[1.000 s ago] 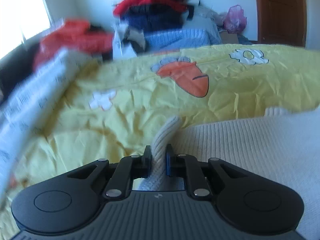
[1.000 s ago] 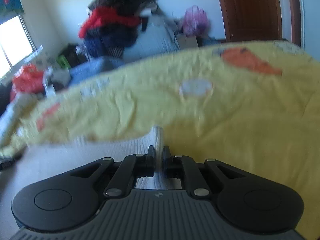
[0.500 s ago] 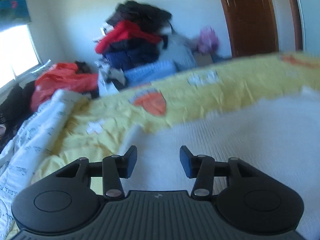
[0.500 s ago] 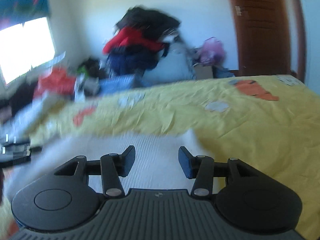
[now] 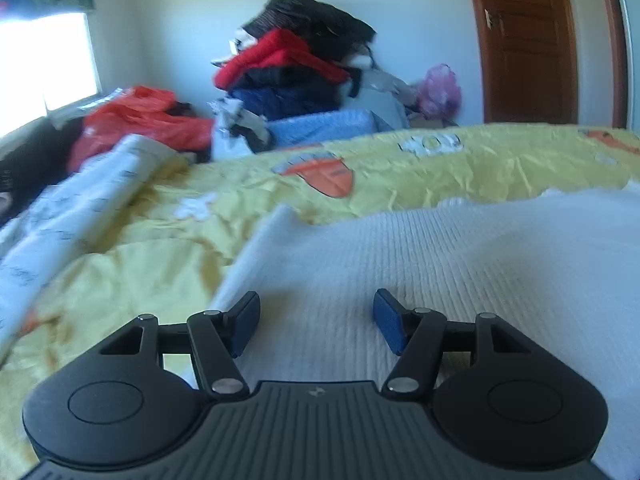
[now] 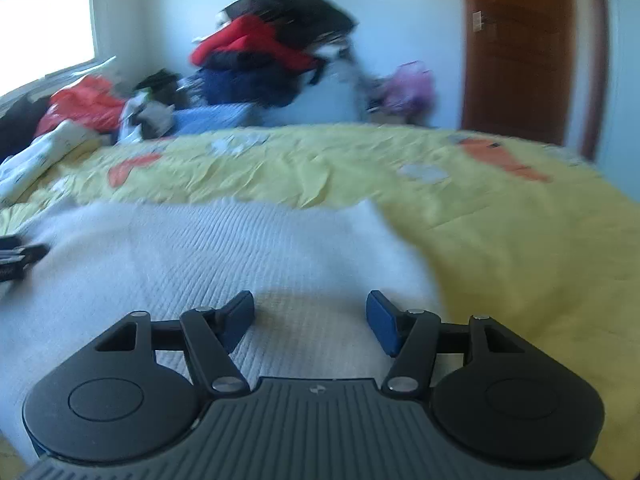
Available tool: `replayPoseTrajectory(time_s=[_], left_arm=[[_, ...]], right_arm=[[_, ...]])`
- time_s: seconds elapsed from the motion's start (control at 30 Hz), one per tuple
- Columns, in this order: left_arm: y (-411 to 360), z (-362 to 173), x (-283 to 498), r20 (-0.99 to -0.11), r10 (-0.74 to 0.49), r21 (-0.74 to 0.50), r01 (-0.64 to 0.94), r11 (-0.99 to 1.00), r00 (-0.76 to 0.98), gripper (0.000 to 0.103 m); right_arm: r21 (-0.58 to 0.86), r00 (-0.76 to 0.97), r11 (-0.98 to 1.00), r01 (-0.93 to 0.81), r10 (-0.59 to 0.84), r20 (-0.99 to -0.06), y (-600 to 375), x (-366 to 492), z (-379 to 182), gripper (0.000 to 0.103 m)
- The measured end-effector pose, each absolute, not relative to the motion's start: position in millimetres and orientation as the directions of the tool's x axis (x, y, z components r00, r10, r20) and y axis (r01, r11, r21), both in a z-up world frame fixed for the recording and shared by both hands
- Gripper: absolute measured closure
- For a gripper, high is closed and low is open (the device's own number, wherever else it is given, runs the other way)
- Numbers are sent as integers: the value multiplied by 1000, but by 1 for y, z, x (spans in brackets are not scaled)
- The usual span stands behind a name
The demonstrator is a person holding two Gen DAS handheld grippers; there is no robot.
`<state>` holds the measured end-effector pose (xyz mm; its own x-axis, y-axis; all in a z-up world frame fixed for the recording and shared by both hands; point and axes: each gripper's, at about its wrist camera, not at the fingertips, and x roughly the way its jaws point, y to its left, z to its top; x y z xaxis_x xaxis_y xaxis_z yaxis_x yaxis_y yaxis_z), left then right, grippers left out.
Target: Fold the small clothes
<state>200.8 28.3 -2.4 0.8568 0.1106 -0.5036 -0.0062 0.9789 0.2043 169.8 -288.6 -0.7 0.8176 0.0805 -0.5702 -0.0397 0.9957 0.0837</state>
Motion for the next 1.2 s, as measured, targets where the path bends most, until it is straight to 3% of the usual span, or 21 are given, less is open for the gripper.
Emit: replayPoseTrajectory(time_s=[0.07, 0.17, 0.27, 0.4, 0.57, 0.67, 0.73, 0.77, 0.8, 0.93, 1.2], left_arm=[[37, 10, 165, -477, 83, 159, -8, 987, 875, 41], [65, 18, 106, -481, -3, -42, -20, 999, 877, 32], [94, 9, 66, -526, -85, -284, -80, 956, 846, 32], [122, -14, 59, -585, -241, -567, -178, 804, 775, 32], [132, -20, 91, -563, -290, -680, -234, 695, 774, 32], [133, -20, 106, -569, -269, -695, -279, 663, 777, 32], [134, -20, 112, -572, -265, -709, -306, 636, 776, 35], [135, -21, 113, -579, -254, -706, -321, 631, 774, 40], [135, -21, 114, -599, -234, -687, -341, 642, 766, 57], [139, -20, 114, -605, -241, -683, -340, 646, 759, 78], [142, 31, 67, -546, -296, -683, -212, 699, 784, 86]], right_arm=[[156, 845, 987, -22, 102, -525, -297, 138, 18, 36], [359, 861, 932, -43, 217, -460, -326, 77, 30, 31], [515, 847, 856, 46, 240, -475, -353, 30, 16, 30], [603, 821, 786, 135, 252, -512, -367, 3, -7, 30], [595, 772, 780, 193, 254, -583, -356, 29, -28, 30], [673, 810, 710, 206, 261, -525, -353, 45, -36, 17], [725, 823, 645, 243, 259, -506, -353, 56, -39, 23], [732, 826, 629, 263, 246, -507, -353, 61, -39, 36], [732, 824, 621, 279, 237, -515, -353, 67, -42, 64], [749, 820, 601, 279, 257, -512, -359, 73, -48, 71], [781, 857, 618, 93, 350, -379, -367, 30, 8, 75]])
